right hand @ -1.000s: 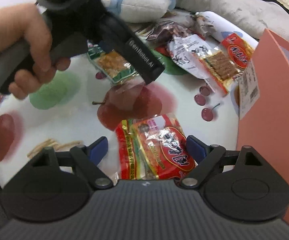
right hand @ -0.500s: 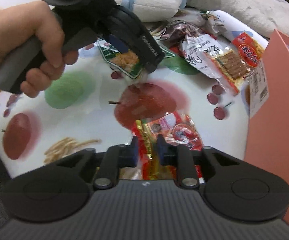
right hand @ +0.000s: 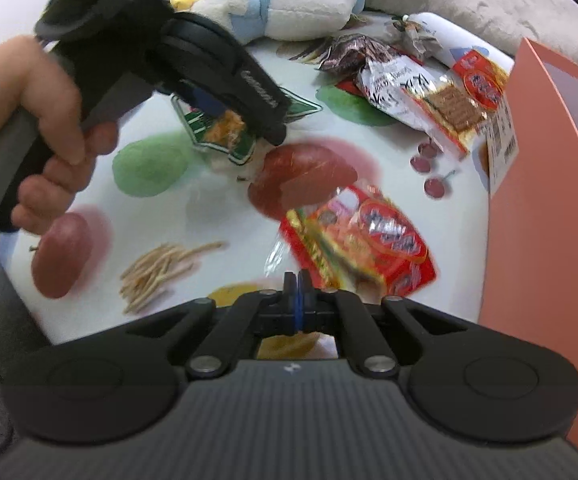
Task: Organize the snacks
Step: 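Grasp green-labelled snack bag with left tool while right tool grasps red-orange packet, then lift both held packets and carry them toward the pink box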
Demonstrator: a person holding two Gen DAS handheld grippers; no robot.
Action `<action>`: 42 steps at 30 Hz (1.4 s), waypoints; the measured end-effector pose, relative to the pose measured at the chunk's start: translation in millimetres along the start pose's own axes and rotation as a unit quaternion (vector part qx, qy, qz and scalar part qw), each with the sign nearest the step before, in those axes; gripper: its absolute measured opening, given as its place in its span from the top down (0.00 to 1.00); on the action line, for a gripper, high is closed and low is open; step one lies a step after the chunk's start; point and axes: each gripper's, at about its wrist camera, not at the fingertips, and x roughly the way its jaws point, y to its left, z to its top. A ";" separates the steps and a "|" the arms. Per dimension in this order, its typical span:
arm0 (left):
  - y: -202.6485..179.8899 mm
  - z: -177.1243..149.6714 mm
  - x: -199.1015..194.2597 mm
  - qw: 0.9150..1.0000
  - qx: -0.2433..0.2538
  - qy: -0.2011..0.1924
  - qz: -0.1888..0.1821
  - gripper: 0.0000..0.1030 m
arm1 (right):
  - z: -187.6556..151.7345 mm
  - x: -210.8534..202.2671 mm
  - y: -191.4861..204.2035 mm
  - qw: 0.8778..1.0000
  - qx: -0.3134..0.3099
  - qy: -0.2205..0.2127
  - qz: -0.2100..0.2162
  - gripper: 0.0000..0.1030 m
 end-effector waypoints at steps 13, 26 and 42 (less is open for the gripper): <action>16.5 -51.7 -29.7 0.995 -0.087 -0.030 -0.031 0.50 | -0.5 -11.5 -4.0 0.993 0.032 -0.082 -0.073 0.54; 21.3 -55.1 -26.4 0.994 -0.094 -0.031 -0.044 0.50 | 19.2 30.7 -11.0 0.989 0.000 -0.062 -0.136 0.20; 24.8 -57.6 -24.8 0.993 -0.103 -0.035 -0.054 0.49 | 16.8 39.1 -18.5 0.998 0.015 0.016 -0.053 0.29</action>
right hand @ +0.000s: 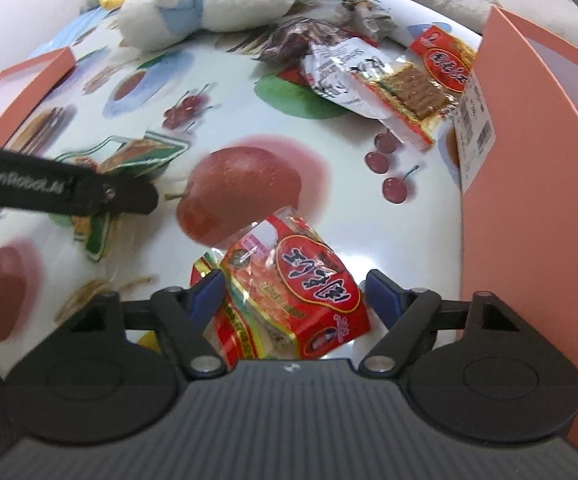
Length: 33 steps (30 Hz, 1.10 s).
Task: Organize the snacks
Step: 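Lift both held packets and carry them toward the pink box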
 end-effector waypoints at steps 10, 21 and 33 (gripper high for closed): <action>-1.1 -10.3 -11.6 1.000 -0.015 0.005 -0.012 0.49 | -15.5 -18.1 17.2 1.000 -0.003 0.005 0.023 0.34; -13.8 -24.3 -42.0 0.999 -0.026 -0.006 -0.019 0.49 | -25.5 -39.8 14.6 0.999 0.021 -0.005 0.027 0.34; -34.9 -16.2 -88.4 0.999 -0.024 -0.036 -0.027 0.49 | -14.6 -86.6 11.0 0.998 0.028 -0.049 0.018 0.34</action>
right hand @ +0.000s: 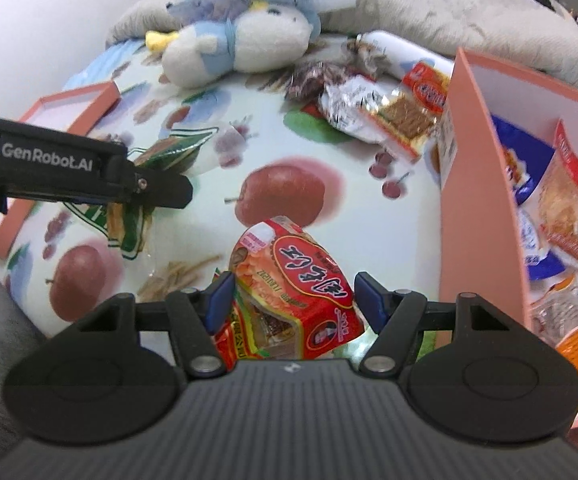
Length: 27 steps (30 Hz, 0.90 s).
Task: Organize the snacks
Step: 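Lift both held packets and carry them toward the pink box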
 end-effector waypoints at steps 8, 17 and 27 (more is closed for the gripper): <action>-20.8 21.8 -34.7 1.000 0.005 -0.030 -0.003 0.49 | 27.6 -43.5 -7.7 0.999 0.011 -0.048 -0.010 0.34; -46.3 47.5 -67.5 0.998 0.020 -0.065 -0.016 0.49 | 56.6 -92.1 -25.4 0.993 0.030 -0.109 -0.028 0.34; -91.7 70.4 -103.4 0.990 0.057 -0.112 -0.057 0.49 | 72.9 -137.2 -50.4 0.984 0.047 -0.164 -0.059 0.34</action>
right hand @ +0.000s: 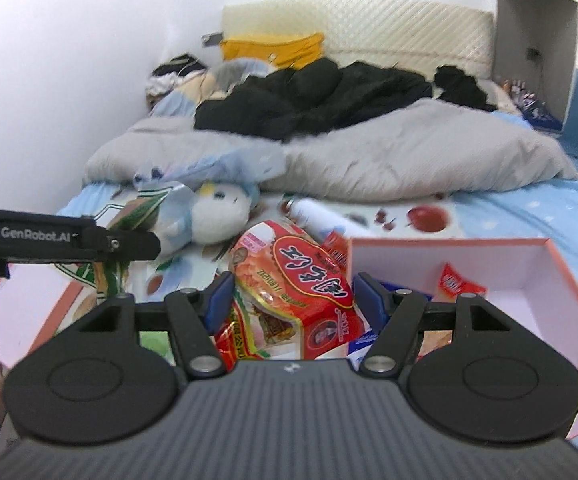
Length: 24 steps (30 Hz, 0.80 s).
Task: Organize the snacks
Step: 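Lift both held packets and carry them toward the pink box, then lower both packets into the pink box and open both tools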
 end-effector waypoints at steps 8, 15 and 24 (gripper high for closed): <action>-45.5 13.4 -1.8 0.999 0.031 -0.009 -0.025 0.49 | 11.2 -24.2 -33.2 0.999 0.020 -0.036 -0.032 0.34; -92.4 12.0 17.9 0.997 0.058 0.003 -0.052 0.49 | 6.4 -39.2 -73.1 0.996 0.044 -0.046 -0.066 0.34; -148.9 -11.7 77.3 0.991 0.092 0.062 -0.069 0.49 | -18.8 -28.9 -129.2 0.992 0.081 -0.016 -0.097 0.33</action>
